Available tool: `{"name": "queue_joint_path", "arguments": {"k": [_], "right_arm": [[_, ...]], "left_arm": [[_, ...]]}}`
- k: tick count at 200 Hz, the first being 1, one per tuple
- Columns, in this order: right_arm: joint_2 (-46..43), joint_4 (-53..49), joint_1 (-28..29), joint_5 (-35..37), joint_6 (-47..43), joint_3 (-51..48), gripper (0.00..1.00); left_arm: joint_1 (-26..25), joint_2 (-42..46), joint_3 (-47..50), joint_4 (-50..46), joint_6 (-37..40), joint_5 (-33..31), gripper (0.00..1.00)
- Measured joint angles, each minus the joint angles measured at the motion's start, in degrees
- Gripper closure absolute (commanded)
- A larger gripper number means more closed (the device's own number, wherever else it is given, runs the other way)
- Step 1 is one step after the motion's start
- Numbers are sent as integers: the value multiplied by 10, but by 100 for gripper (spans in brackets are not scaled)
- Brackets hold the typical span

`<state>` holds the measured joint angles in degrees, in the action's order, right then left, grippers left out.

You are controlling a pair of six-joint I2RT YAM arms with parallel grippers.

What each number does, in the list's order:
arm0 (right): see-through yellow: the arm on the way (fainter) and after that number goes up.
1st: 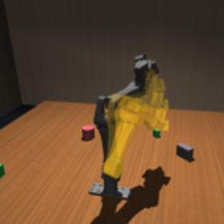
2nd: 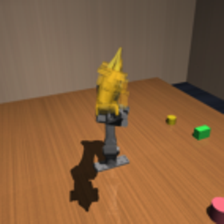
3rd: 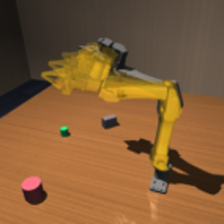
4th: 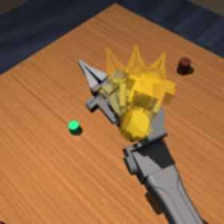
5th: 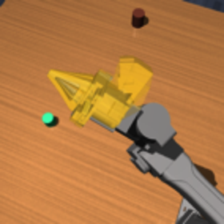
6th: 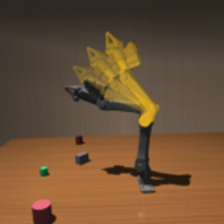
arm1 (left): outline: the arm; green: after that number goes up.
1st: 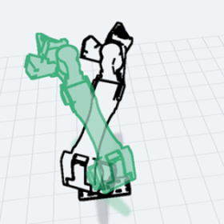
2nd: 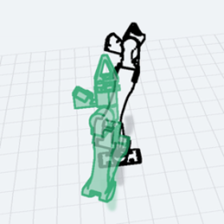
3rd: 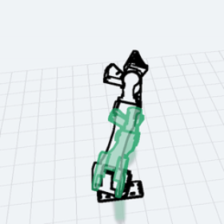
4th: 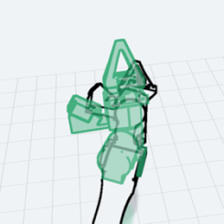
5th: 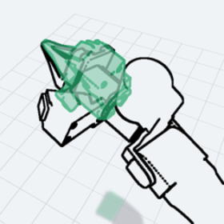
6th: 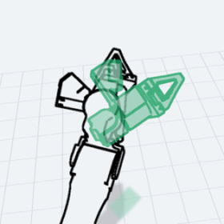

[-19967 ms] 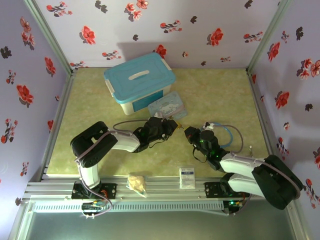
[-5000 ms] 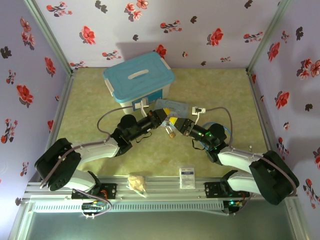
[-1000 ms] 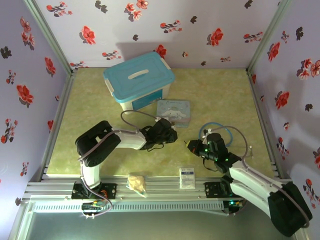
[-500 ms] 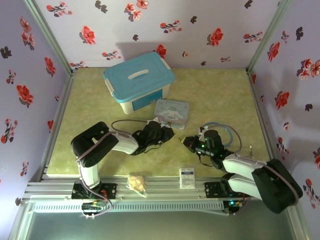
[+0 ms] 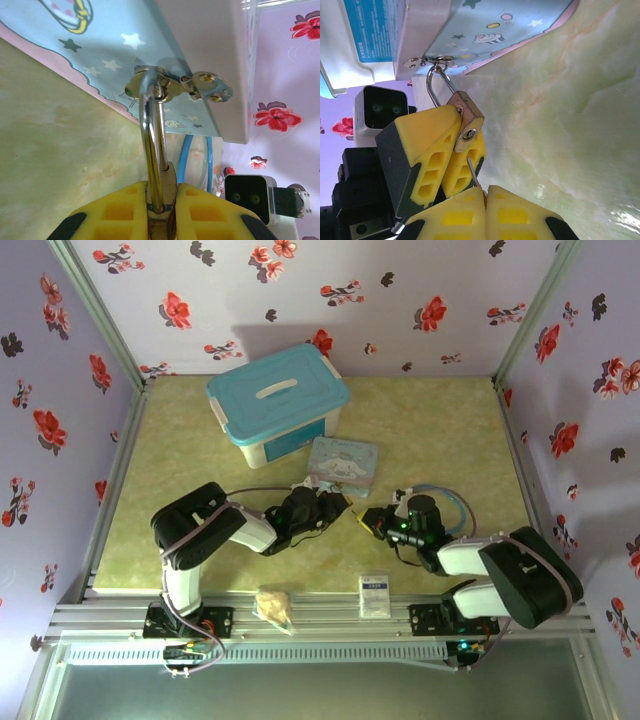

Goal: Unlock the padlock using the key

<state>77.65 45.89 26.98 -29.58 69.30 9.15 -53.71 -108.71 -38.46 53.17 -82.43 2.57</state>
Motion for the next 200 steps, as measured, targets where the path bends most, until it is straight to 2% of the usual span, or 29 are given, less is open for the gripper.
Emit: {"name": "queue_joint_path", "arguments": {"k": [70,200], "right_arm": [[46,62,-16,-24,18,9,100],[45,40,-16,-24,8,22,100]], "left_arm": [[0,0,3,7,-4,-2,100],[1,0,4,21,-9,-5,100]]}}
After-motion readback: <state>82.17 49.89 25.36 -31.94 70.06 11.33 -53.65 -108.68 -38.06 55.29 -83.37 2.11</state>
